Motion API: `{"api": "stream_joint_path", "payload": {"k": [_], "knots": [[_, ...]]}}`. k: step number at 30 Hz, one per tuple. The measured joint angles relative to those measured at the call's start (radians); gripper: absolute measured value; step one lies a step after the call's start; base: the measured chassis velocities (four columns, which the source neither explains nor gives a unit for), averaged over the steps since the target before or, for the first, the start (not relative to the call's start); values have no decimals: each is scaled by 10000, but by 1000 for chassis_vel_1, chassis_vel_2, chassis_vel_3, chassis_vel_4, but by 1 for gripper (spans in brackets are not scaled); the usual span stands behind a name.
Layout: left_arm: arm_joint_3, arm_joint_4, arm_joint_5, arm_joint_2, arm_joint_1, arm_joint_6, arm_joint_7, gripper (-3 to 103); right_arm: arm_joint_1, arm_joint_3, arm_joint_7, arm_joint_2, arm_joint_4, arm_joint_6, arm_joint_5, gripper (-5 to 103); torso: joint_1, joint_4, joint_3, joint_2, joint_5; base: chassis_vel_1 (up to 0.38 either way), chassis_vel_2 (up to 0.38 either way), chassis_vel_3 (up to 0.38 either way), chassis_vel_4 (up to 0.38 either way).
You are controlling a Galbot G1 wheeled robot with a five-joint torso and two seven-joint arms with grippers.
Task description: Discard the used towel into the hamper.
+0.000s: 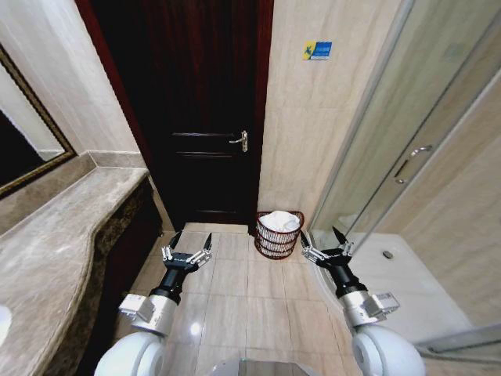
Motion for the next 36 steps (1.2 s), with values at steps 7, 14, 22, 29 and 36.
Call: {"api": "stream_joint_path", "payload": {"k": [7, 14, 22, 29, 36], "knots": [[0, 0, 0, 0, 0, 0, 0, 97, -1, 0, 0, -1, 0, 0, 0, 100, 0, -2, 1, 0, 3, 171, -175, -189, 162], [0, 0, 0, 0, 0, 0, 0, 97, 0, 0, 0, -1, 0, 0, 0, 100, 0, 1, 0, 0, 0, 177, -169, -157, 174], [0, 0, 0, 0, 0, 0, 0, 97, 0, 0, 0, 0, 0, 0, 0, 100, -1, -1, 0, 0, 1, 172, -179, -176, 169], [-1, 0, 0, 0, 0, 0, 0, 97, 0, 0, 0, 0, 0, 0, 0, 100, -2, 0, 0, 0, 2, 182, -170, -176, 177], [0, 0, 0, 0, 0, 0, 0, 97, 0, 0, 0, 0, 0, 0, 0, 100, 1, 1, 1, -1, 3, 192, -183, -189, 189]]}}
